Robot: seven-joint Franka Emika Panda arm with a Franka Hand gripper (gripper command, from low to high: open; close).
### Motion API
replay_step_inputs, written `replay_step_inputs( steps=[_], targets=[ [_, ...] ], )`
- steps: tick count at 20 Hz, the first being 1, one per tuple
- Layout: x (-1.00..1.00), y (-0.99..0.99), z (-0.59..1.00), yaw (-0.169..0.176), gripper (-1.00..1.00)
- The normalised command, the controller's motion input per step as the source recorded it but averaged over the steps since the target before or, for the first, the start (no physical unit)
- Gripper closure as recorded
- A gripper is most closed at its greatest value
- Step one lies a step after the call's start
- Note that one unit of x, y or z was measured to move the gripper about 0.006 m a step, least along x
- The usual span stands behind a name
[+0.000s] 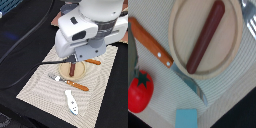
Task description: Interact with the objects in diverse but meaningful ways.
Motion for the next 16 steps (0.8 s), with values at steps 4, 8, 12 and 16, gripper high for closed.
replay_step_inputs(
  steps=[4,8,12,16],
  targets=[
    [-0.71,0.38,-0.44,-0.055,-1.0],
    [-0.45,0.24,-0.51,-0.1,-1.0],
    [-0.48,0.17,-0.56,-0.111,-1.0],
    [-0.48,0.16,-0.53,-0.075,-1.0]
  ],
)
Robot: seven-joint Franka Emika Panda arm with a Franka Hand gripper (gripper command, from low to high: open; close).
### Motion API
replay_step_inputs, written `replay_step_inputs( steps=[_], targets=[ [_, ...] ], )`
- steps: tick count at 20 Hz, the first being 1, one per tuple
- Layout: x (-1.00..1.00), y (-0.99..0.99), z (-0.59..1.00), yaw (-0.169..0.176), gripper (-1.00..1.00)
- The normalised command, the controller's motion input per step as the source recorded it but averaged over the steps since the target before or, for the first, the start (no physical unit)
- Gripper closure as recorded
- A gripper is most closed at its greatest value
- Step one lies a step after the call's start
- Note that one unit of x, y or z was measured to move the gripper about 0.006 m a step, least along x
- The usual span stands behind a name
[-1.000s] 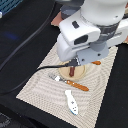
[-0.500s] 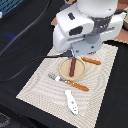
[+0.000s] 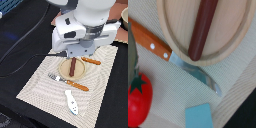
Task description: Interact with the objects in diverse but meaningful ways.
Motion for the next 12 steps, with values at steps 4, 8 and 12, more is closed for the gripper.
replay_step_inputs(
  steps=[4,8,12],
  targets=[
    [-0.48,0.12,-0.51,-0.058,-1.0],
    [-0.48,0.09,-0.49,-0.048,-1.0],
    [-0.36,0.04,-0.42,-0.043,-1.0]
  ],
)
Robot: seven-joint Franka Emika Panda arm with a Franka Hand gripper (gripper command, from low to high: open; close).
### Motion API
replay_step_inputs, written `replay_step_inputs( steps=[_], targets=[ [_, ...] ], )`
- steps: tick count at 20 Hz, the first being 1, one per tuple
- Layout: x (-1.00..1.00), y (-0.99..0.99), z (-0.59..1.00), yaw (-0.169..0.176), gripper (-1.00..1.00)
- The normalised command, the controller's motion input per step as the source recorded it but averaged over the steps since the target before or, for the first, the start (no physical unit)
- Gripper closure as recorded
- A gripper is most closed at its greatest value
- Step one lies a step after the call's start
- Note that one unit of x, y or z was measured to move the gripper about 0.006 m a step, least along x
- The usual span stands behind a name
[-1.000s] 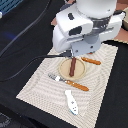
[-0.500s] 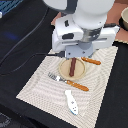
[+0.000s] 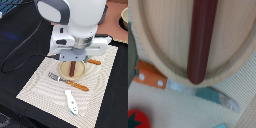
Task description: Interact with the objects in diverse but meaningful ways.
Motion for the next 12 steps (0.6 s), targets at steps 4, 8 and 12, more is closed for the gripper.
replay_step_inputs(
  steps=[4,8,12],
  targets=[
    [-0.18,0.03,-0.34,-0.044,-1.0],
    [-0.11,0.04,-0.3,-0.042,1.0],
    [-0.03,0.05,-0.26,-0.039,1.0]
  ],
)
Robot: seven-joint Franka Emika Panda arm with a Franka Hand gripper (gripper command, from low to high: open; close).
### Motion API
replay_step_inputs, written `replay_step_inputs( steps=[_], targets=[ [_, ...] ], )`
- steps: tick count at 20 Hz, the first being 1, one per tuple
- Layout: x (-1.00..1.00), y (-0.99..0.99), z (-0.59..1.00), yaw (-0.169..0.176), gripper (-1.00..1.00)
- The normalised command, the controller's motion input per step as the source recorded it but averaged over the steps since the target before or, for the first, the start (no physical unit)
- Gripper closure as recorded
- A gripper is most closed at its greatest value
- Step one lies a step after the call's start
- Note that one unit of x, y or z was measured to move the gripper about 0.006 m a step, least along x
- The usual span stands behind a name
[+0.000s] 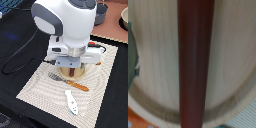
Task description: Interact with the objects in diverse but meaningful ways.
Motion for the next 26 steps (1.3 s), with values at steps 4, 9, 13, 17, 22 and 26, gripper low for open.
replay_step_inputs(
  steps=[4,9,13,17,22,26],
  targets=[
    [0.0,0.08,-0.23,-0.037,1.0],
    [-0.05,0.1,0.05,-0.017,1.0],
    [-0.36,0.16,0.97,0.0,1.0],
    [-0.9,-0.02,0.85,0.0,1.0],
    [-0.95,-0.12,0.54,0.0,1.0],
    [-0.88,-0.24,0.31,0.0,1.0]
  ],
)
